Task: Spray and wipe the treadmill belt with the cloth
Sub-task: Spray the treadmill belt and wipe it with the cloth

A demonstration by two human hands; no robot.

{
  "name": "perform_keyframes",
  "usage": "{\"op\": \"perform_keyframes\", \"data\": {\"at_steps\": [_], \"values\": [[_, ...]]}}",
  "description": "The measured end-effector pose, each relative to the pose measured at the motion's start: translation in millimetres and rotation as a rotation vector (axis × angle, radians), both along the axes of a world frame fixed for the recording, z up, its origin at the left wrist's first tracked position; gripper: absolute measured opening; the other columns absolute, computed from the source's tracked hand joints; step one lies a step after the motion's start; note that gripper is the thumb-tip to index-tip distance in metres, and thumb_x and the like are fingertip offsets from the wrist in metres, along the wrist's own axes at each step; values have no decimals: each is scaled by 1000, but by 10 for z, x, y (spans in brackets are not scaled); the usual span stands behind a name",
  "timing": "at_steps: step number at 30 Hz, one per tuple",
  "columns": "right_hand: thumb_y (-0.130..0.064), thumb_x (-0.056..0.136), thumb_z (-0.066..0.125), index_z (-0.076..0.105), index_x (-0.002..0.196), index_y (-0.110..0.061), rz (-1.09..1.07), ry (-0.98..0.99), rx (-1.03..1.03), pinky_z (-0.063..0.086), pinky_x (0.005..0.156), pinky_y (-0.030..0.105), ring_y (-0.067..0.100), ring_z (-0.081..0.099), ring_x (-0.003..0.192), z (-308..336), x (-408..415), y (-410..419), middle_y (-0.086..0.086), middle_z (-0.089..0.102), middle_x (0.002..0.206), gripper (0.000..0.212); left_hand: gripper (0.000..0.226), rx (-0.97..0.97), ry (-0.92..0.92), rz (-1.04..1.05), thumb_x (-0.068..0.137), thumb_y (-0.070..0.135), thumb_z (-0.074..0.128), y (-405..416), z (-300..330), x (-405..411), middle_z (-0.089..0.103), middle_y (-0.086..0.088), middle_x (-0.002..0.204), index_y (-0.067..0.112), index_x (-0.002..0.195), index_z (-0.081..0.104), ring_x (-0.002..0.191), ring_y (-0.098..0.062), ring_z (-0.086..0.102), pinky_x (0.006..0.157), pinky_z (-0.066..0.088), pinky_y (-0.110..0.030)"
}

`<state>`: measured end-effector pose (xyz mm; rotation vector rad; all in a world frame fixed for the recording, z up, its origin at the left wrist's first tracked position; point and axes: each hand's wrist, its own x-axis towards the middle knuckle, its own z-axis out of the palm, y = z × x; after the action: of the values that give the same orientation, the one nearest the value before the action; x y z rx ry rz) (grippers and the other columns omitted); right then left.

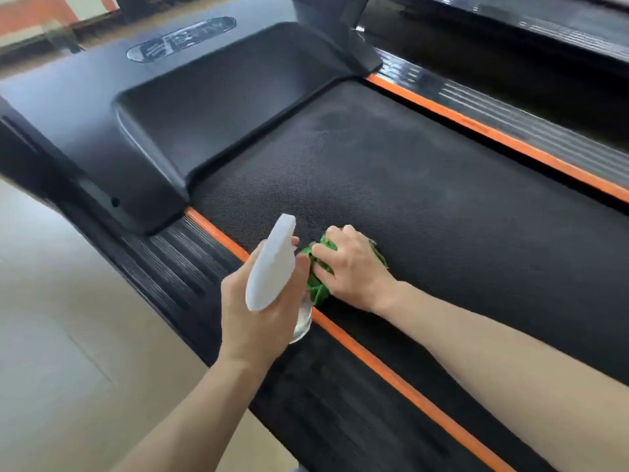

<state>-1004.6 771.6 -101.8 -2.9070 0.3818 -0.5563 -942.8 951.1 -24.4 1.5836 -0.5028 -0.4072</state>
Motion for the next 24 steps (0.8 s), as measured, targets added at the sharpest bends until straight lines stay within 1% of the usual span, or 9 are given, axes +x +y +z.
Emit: {"op": "perform_keyframes", "data": {"at_steps": [3, 6, 8, 11, 13, 15, 20, 22, 24], "values": [[-39, 87, 42, 66, 93, -11, -64, 3, 13, 44, 66, 43, 30, 45, 75, 43, 540, -55, 12, 52, 87, 37, 16, -46, -48, -15, 89, 32, 78, -23, -73, 19, 73, 4, 79, 22, 102, 77, 67, -5, 66, 65, 53, -19], [-39, 86, 42, 65, 91, -12, -65, 22, 30, 45, 68, 45, 29, 44, 76, 80, 653, -28, 10, 51, 87, 35, 10, -24, 8, 40, 91, 25, 77, -70, -49, 71, 76, -7, 80, 16, 96, 76, 67, -8, 67, 66, 54, -19], [-37, 89, 50, 61, 87, -14, -5, 26, 41, 44, 69, 44, 28, 43, 77, 96, 396, 16, 8, 50, 86, 25, 4, -22, 90, 108, 97, 17, 75, -79, -6, 118, 77, -14, 80, 14, 94, 75, 66, -8, 67, 65, 53, -17], [-30, 90, 59, 55, 82, -16, 135, 86, 65, 41, 69, 42, 23, 40, 77, 149, -409, 117, 3, 46, 85, 17, 12, 25, 164, 127, 106, 24, 65, -41, 8, 317, 80, -8, 84, 17, 105, 74, 73, -6, 71, 65, 54, -15], [-30, 91, 61, 51, 79, -18, 194, 124, 65, 41, 68, 41, 22, 39, 76, 198, -944, 146, 1, 45, 86, 19, 21, 74, 258, 104, 108, 30, 59, -22, -17, 512, 82, -5, 84, 17, 106, 75, 77, -11, 75, 65, 59, -21], [-32, 92, 60, 49, 81, -20, 253, 150, 21, 43, 67, 40, 21, 41, 76, 223, -1162, 94, 0, 47, 87, 19, 26, 78, 321, 67, 109, 31, 56, -14, -36, 651, 82, -10, 85, 15, 106, 76, 82, -22, 79, 68, 63, -31], [-30, 93, 58, 52, 83, -18, 427, 117, -104, 40, 66, 38, 22, 43, 76, 192, -691, -121, 4, 51, 88, 17, 35, 2, 449, 54, 108, 32, 58, -23, -150, 749, 79, -21, 83, 2, 104, 76, 83, -38, 78, 76, 66, -38], [-30, 93, 57, 53, 82, -18, 373, 64, -139, 36, 64, 38, 25, 43, 76, 164, -356, -167, 6, 51, 87, 17, 41, -12, 441, 17, 102, 38, 62, -14, -201, 759, 79, -25, 86, -1, 103, 76, 85, -43, 78, 80, 66, -41], [-31, 92, 57, 55, 82, -16, 245, 8, -138, 36, 64, 39, 28, 45, 77, 120, 122, -185, 8, 52, 87, 18, 48, -12, 435, 7, 94, 43, 62, -1, -232, 770, 78, -26, 87, -2, 103, 76, 88, -46, 78, 84, 65, -46]]}}
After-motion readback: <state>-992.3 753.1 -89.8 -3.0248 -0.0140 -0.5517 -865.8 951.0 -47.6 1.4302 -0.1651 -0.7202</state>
